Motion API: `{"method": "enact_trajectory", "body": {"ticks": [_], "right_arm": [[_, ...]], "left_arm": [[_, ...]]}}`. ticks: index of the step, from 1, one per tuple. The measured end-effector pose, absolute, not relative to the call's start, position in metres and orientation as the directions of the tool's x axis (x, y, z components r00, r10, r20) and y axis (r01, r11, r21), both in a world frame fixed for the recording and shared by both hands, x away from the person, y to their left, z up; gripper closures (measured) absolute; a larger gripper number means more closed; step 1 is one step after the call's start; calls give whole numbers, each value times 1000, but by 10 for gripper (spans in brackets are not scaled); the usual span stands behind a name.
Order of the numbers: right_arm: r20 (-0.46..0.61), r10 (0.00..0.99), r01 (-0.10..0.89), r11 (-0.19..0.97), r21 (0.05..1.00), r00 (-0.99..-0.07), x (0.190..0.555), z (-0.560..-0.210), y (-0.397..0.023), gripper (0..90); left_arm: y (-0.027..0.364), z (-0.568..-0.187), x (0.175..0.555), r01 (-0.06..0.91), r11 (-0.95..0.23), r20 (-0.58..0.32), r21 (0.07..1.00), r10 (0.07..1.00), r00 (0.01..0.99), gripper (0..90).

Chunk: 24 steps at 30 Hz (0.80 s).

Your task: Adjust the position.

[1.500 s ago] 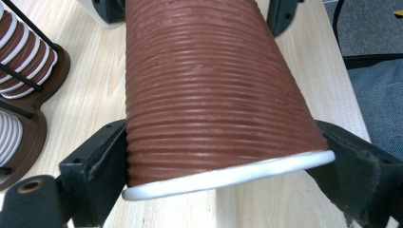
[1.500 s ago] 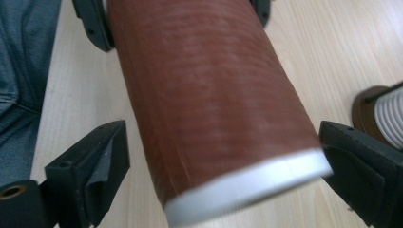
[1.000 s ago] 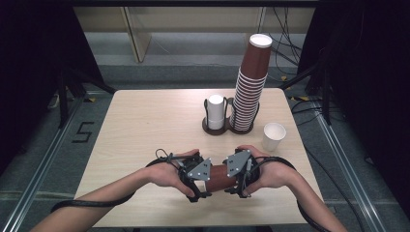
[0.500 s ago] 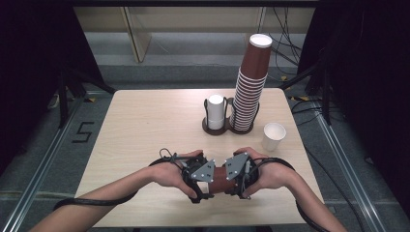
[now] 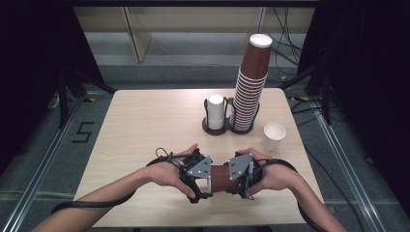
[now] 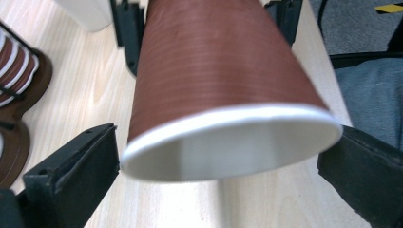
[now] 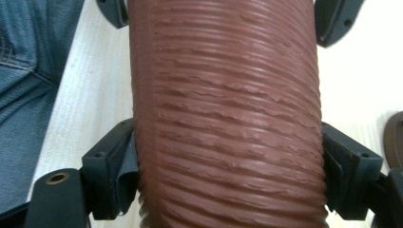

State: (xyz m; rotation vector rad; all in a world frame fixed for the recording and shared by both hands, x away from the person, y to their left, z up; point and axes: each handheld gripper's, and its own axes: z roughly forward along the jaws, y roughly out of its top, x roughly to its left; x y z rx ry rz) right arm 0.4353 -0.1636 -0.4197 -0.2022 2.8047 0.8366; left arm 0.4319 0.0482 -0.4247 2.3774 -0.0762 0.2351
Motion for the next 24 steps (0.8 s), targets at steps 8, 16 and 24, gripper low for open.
{"method": "enact_trajectory", "body": {"ticks": [8,16,24], "right_arm": [[-268,-10,-174,785,595,-963,436,-423,-173,202],[-281,143,-108,689,717,-949,437,-431,-188,201],[-282,273,-77,580,811,-920,438,-437,-198,201]], "left_arm": [[60,-429,438,-62,-686,164,725,84,983,0],[72,-431,443,-16,-603,154,798,179,972,0],[82,-430,448,81,-538,74,839,260,963,0]]}}
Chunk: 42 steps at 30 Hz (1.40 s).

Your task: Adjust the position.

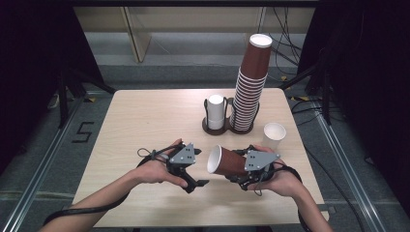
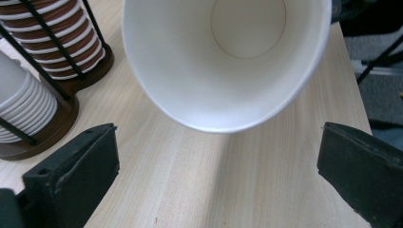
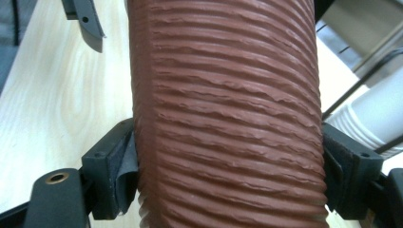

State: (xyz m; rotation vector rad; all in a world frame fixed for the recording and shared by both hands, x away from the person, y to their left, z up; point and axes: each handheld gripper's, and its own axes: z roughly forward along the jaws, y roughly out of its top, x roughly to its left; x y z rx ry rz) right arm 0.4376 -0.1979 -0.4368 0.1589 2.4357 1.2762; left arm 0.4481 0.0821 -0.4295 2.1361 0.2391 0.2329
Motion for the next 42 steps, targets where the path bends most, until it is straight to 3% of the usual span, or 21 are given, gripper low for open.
{"method": "enact_trajectory", "body": {"ticks": [13,31,42], "right_arm": [[-270,434,-50,455,889,-859,437,-450,-202,200],[-275,448,-68,424,903,-851,433,-454,-191,200],[-282,420,-85,430,899,-862,428,-452,-182,200]], "left_arm": [[87,-424,450,101,-464,49,880,300,953,0],[80,-413,459,192,-363,-70,912,324,944,0],[74,-411,465,192,-386,-73,902,301,951,0]]}}
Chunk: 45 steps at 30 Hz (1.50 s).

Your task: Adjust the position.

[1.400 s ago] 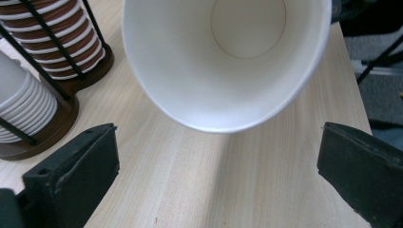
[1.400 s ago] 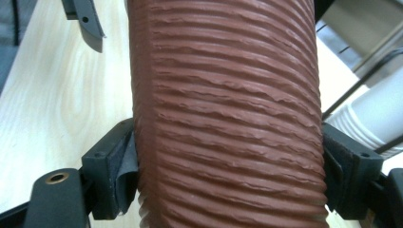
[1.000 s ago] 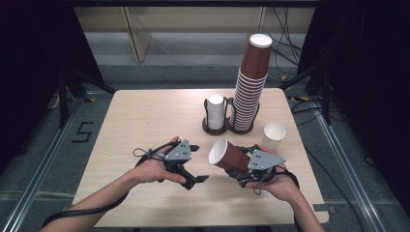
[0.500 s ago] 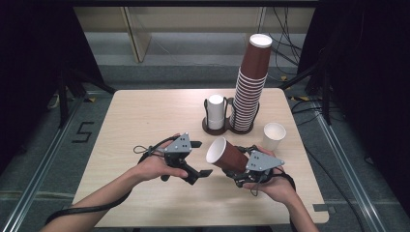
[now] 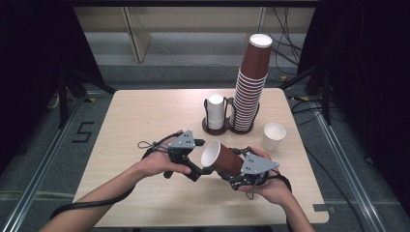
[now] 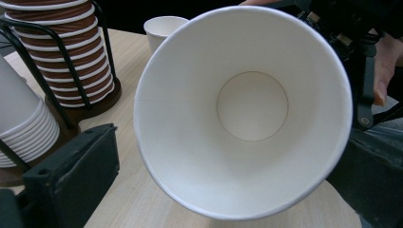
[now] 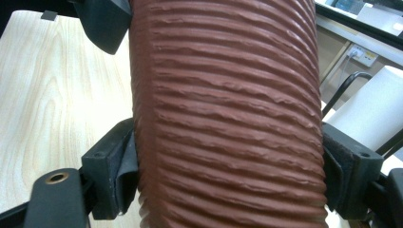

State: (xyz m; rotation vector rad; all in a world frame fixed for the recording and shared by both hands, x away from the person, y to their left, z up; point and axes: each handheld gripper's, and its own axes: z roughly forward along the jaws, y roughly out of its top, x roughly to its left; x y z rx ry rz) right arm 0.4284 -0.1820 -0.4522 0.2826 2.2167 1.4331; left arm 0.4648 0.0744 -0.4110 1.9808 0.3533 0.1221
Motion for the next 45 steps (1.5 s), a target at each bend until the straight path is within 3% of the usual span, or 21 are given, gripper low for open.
{"method": "enact_trajectory", "body": {"ticks": [24,45], "right_arm": [[-326,355,-153,436,887,-876,429,-448,-169,201],[-303,342,-114,477,872,-889,429,-450,-164,190]], "left_arm": [[66,-412,467,238,-373,-148,897,255,956,0],[65,-406,460,111,-446,-10,888,224,975,82]]}}
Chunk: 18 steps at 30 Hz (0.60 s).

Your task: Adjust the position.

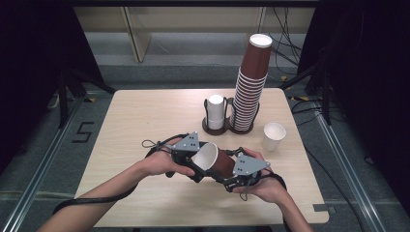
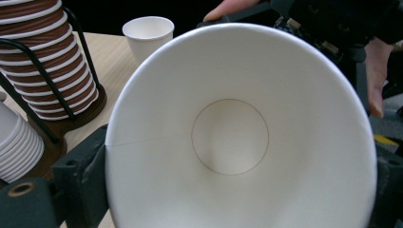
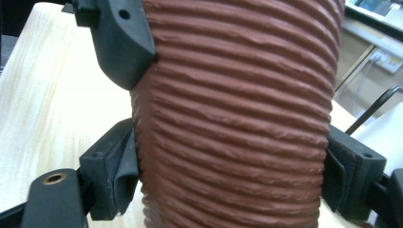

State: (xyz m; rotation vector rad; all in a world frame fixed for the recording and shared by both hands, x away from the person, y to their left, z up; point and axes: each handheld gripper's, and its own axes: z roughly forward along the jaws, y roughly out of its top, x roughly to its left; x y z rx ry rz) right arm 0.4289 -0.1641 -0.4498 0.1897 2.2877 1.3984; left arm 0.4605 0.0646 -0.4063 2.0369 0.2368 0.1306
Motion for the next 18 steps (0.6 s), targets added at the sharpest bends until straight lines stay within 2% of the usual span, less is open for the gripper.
{"method": "enact_trajectory", "body": {"ticks": [1,2,6,11,17,18], "right_arm": [[-278,347,-87,476,875,-896,428,-451,-163,188],[-301,344,-106,487,867,-889,429,-450,-162,185],[-278,348,-65,514,855,-895,428,-451,-161,137],[-238,364,-4,541,841,-901,428,-456,-162,21],[-251,364,-7,555,832,-897,429,-457,-171,8],[-230,380,19,550,835,-896,427,-458,-173,9]], "left_arm": [[64,-406,461,97,-454,4,886,217,976,82],[64,-406,460,90,-465,14,881,216,976,83],[62,-403,457,40,-499,73,866,206,976,85],[62,-397,455,-8,-550,135,835,190,972,86],[64,-394,455,-69,-629,218,775,162,962,86],[64,-395,455,-81,-636,229,768,155,961,86]]}}
